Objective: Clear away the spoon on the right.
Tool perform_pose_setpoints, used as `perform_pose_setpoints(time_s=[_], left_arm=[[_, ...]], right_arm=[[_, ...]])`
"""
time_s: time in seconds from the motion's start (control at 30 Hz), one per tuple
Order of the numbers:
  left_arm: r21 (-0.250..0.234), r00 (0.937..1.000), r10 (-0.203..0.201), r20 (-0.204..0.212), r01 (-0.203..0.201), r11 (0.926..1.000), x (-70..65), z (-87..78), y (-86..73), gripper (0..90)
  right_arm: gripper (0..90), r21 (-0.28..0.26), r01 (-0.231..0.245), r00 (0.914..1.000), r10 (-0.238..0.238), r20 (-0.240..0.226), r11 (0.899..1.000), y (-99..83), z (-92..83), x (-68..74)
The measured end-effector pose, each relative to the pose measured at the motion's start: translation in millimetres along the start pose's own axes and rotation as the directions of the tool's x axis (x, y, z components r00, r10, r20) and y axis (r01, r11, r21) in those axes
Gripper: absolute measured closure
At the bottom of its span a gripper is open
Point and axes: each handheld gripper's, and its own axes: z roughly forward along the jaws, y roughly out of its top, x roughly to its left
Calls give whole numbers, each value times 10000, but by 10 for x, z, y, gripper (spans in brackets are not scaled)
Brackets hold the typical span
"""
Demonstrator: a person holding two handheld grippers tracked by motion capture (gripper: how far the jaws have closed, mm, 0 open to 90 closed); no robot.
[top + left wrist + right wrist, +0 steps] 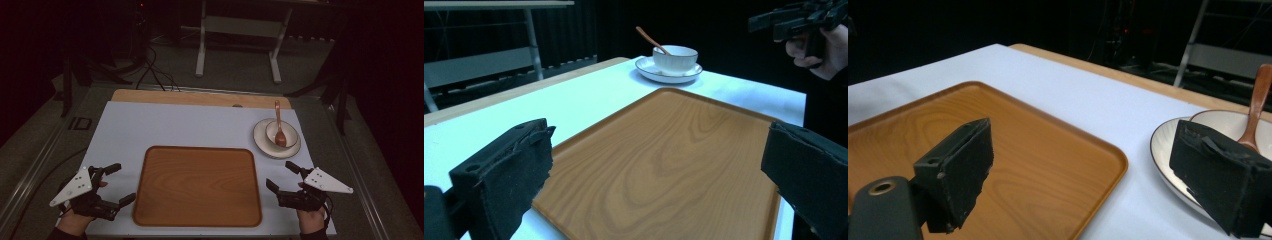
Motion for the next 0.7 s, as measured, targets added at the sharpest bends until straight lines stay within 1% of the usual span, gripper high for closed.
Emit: perform_pose_setpoints(time_s=[0.1,0.13,0.2,0.23,0.27,0.37,0.4,0.47,0.53,0.57,0.6,0.7], left_arm=[[-26,10000,-72,33,72,10000,10,-7,-4,0],[-68,9999,-87,73,88,9999,8,-11,-3,1],[-143,9999,-101,136,103,9998,1,-17,3,1],[-197,9998,-113,149,116,9997,-6,-20,3,0],[-238,9998,-118,183,123,9996,-11,-22,3,1],[-244,9996,-109,246,115,9996,-26,-24,0,1],[-242,9996,-105,271,112,9996,-35,-27,-1,1],[-248,9995,-105,291,113,9996,-42,-30,1,0],[-282,9994,-121,322,131,9995,-49,-32,5,1],[-296,9994,-133,325,143,9995,-51,-32,6,0],[-289,9994,-121,321,131,9995,-53,-34,8,0],[-298,9994,-131,315,141,9995,-57,-38,11,1]], right_arm=[[95,45,29,9999,-28,-126,10000,-3,7,-1],[95,47,-4,9994,5,-339,10000,1,11,1],[90,24,-4,9994,5,-339,10000,3,13,6],[90,26,68,9994,-67,-351,10000,7,17,16],[90,-13,91,9989,-92,-457,10000,10,18,21],[90,-215,209,9984,-220,-519,9996,19,12,41],[90,-361,173,9982,-193,-569,9992,28,3,47],[90,-440,144,9982,-169,-572,9989,43,-1,53],[90,-471,103,9982,-131,-582,9988,48,-2,55],[90,-487,-3,9977,-30,-676,9988,58,1,58],[90,-531,34,9964,-79,-849,9986,66,0,64],[90,-447,136,9964,-173,-829,9989,75,2,76]])
